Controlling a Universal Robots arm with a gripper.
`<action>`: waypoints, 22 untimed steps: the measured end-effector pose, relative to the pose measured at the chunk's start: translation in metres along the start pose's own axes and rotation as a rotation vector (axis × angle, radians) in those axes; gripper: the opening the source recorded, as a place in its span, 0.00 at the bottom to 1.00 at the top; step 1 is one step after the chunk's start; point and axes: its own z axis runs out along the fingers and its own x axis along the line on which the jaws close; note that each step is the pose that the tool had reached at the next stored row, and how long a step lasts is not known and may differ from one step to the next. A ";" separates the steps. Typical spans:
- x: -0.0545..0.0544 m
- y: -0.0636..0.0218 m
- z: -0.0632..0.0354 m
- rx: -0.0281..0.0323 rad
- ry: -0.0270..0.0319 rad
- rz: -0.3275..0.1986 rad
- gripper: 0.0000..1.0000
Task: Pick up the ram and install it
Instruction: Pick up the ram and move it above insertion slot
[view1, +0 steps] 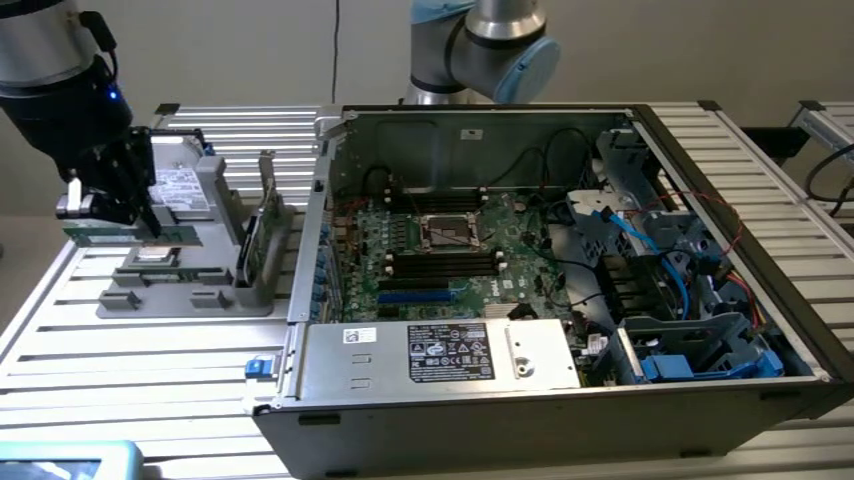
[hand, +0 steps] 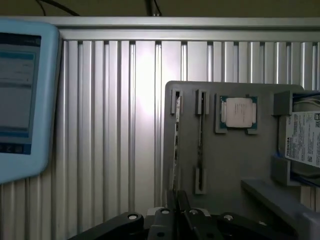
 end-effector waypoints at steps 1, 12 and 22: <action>0.000 -0.0029 -0.0044 0.0001 -0.0010 0.000 0.13; 0.003 -0.0388 -0.0488 -0.0035 -0.0030 -0.001 0.13; 0.004 -0.0787 -0.0792 -0.0058 -0.0054 -0.002 0.13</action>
